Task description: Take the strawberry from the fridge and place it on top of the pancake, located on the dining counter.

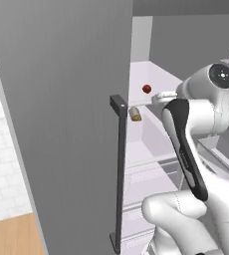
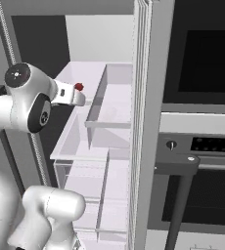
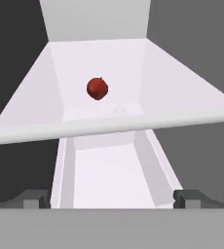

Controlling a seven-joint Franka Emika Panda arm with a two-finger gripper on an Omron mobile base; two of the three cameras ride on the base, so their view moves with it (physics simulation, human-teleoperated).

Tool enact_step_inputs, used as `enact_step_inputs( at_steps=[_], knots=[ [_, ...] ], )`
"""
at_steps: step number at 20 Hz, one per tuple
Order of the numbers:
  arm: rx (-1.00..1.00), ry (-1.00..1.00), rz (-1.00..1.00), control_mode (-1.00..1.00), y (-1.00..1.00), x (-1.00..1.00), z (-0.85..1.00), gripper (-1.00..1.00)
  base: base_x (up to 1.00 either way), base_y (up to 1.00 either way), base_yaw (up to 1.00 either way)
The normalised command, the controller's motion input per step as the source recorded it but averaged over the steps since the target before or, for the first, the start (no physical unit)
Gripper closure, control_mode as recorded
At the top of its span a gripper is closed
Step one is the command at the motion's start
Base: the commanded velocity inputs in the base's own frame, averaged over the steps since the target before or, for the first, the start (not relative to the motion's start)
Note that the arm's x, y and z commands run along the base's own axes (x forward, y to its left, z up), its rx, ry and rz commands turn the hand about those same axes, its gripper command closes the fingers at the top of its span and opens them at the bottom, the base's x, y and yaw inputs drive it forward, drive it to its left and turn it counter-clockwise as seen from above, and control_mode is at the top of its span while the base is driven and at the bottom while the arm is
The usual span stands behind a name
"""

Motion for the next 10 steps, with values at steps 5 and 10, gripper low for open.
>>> enact_step_inputs(
  at_steps=[5, 10],
  knots=[
    [0.0, 0.02, 0.08, -1.0, 0.12, 0.63, 0.0, -1.0, 0.0, 0.0, 0.0],
    [-0.03, 0.02, 0.0, -1.0, 0.03, 0.52, 0.01, -1.0, 0.0, 0.0, 0.0]
  ],
)
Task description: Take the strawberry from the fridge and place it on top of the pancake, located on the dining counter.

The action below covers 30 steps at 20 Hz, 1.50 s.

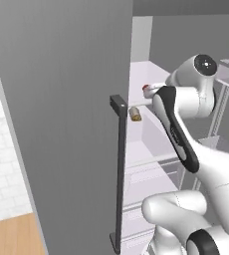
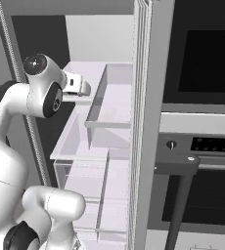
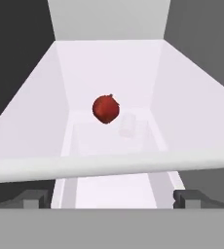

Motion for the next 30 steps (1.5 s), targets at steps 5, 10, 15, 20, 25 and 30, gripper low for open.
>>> enact_step_inputs(
  at_steps=[5, 10, 15, 20, 25, 30],
  knots=[
    [-0.03, 0.0, 0.0, -1.0, 0.0, 0.43, 0.0, -1.0, 0.0, 0.0, 0.0],
    [-0.04, 0.0, 0.0, -1.0, 0.02, 0.27, -0.02, -1.0, 0.0, 0.0, 0.0],
    [0.0, 0.0, 0.02, -1.0, 0.06, 0.27, -0.04, -1.0, 0.0, 0.0, 0.0],
    [0.0, 0.0, 0.04, -1.0, 0.01, 0.21, 0.0, -1.0, 0.0, 0.0, 0.0],
    [0.0, 0.0, 0.05, -1.0, 0.0, 0.14, -0.09, -1.0, 0.0, 0.0, 0.0],
    [0.0, 0.0, 0.05, -1.0, 0.0, 0.41, -0.2, -1.0, 0.0, 0.0, 0.0]
  ],
)
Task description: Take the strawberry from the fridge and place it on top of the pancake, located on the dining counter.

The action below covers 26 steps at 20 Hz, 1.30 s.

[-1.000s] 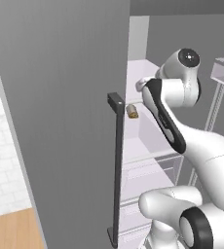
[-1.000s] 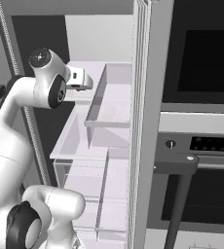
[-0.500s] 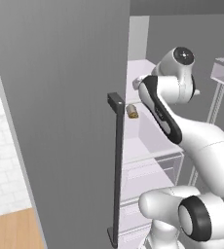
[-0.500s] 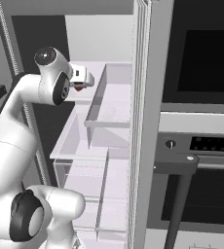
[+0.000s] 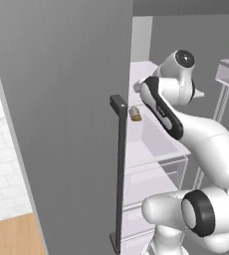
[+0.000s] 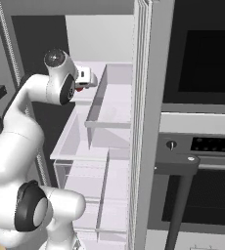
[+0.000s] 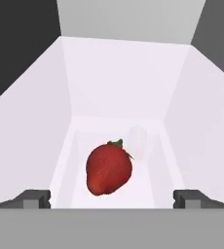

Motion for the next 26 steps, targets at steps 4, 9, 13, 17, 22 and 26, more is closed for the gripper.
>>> enact_step_inputs(
  at_steps=[4, 9, 13, 17, 22, 26],
  knots=[
    [0.0, 0.0, 0.03, -1.0, 0.0, 0.48, -0.1, -1.0, 0.0, 0.0, 0.0],
    [0.0, 0.0, 0.01, -1.0, 0.0, 0.33, -0.03, -1.0, 0.0, 0.0, 0.0],
    [-0.01, 0.0, 0.0, -1.0, 0.0, 0.0, -0.15, -1.0, 0.0, 0.0, 0.0],
    [-0.01, 0.0, 0.0, -1.0, 0.0, 0.13, -0.16, -1.0, 0.0, 0.0, 0.0],
    [0.0, 0.0, 0.0, -1.0, 0.0, 0.25, -0.13, -1.0, 0.0, 0.0, 0.0],
    [0.0, 0.0, 0.0, -1.0, 0.0, -0.06, -0.15, -1.0, 0.0, 0.0, 0.0]
  ],
)
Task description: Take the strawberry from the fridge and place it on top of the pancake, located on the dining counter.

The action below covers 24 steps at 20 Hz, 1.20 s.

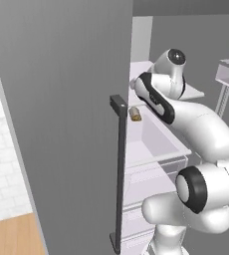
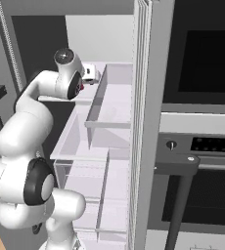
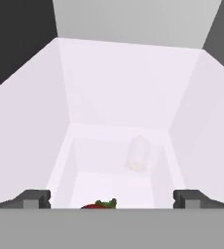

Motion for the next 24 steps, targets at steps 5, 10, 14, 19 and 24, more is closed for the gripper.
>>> enact_step_inputs(
  at_steps=[5, 10, 14, 19, 24],
  knots=[
    [0.0, 0.0, 0.0, -1.0, 0.0, -0.36, -0.18, -1.0, 0.0, 0.0, 0.0],
    [0.0, 0.0, 0.0, -1.0, 0.0, 0.0, -0.14, -1.0, 0.0, 0.0, 0.0],
    [0.0, 0.0, 0.0, -1.0, 0.0, 0.01, -0.12, -1.0, 0.0, 0.0, 0.0],
    [0.0, -0.01, 0.0, -1.0, 0.0, 0.01, -0.07, 1.0, 0.0, 0.0, 0.0],
    [-0.01, -0.04, 0.02, -1.0, 0.0, -0.01, -0.05, 1.0, 0.0, 0.0, 0.0]
  ],
)
